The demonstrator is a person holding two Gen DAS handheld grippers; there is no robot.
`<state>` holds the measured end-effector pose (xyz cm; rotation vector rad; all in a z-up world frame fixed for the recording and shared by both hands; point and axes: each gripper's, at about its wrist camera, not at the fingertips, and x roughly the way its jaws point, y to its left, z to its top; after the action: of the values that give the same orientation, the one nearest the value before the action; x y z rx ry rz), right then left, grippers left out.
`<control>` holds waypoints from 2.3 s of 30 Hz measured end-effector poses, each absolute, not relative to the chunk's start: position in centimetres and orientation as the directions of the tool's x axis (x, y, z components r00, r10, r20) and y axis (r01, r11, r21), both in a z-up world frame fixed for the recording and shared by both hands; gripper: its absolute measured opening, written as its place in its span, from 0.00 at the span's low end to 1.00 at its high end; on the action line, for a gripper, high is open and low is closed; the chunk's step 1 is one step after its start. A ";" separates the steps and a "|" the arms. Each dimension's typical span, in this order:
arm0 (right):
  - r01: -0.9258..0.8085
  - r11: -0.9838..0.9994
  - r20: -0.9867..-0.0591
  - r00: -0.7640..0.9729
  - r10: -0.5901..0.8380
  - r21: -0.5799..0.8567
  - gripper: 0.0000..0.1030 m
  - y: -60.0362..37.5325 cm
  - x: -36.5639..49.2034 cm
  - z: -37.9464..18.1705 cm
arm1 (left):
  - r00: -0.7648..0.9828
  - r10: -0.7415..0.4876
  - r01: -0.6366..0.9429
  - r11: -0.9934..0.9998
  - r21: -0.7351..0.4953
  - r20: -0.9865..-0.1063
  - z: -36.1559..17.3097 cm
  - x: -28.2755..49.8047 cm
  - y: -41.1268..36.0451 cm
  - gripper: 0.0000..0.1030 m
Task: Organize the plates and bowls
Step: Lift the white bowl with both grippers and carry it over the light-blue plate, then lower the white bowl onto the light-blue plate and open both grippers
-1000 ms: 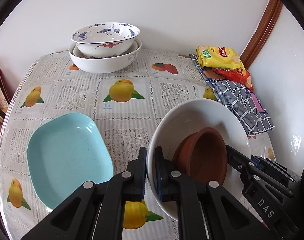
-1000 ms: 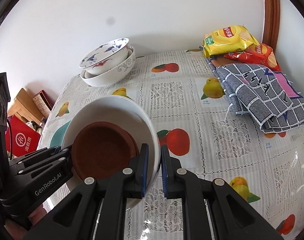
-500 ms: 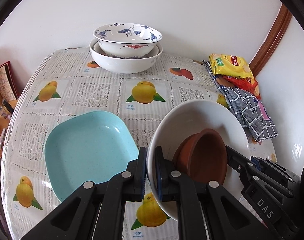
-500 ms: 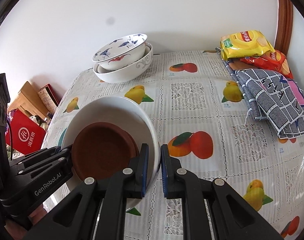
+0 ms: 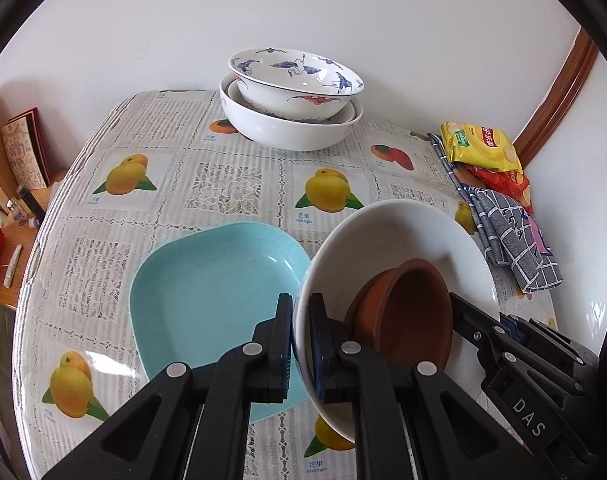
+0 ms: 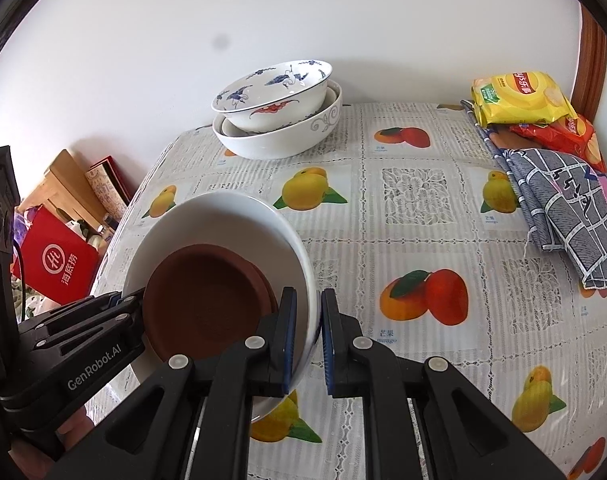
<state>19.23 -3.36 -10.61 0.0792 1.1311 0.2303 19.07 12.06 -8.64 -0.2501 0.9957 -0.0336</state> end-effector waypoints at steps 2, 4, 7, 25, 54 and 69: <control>-0.148 0.973 -0.888 0.403 0.224 0.178 0.11 -2.9 19.4 -10.7 | 0.546 -0.141 -0.093 0.970 -0.226 -0.826 -8.8 19.0 12.5 0.08; -0.151 0.972 -0.888 0.400 0.226 0.179 0.11 -2.5 19.5 -10.9 | 0.544 -0.138 -0.100 0.969 -0.228 -0.827 -8.9 19.1 12.9 0.08; -0.155 0.971 -0.889 0.396 0.231 0.183 0.11 -2.0 19.7 -11.0 | 0.543 -0.135 -0.109 0.967 -0.230 -0.829 -9.0 19.1 13.4 0.08; -0.189 0.963 -0.898 0.363 0.250 0.192 0.11 1.2 20.1 -12.6 | 0.530 -0.111 -0.161 0.960 -0.228 -0.841 -10.4 18.7 16.5 0.08; -0.232 0.953 -0.921 0.293 0.258 0.193 0.11 4.4 21.7 -15.9 | 0.511 -0.103 -0.207 0.949 -0.239 -0.853 -13.1 19.5 19.8 0.10; -0.264 0.955 -0.924 0.315 0.217 0.134 0.12 5.0 21.5 -15.4 | 0.508 -0.112 -0.191 0.952 -0.239 -0.854 -13.5 19.3 20.0 0.15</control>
<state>21.50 4.97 -15.40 -0.0440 1.2096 0.3167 19.33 20.01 -13.51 -0.3224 1.0418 0.0486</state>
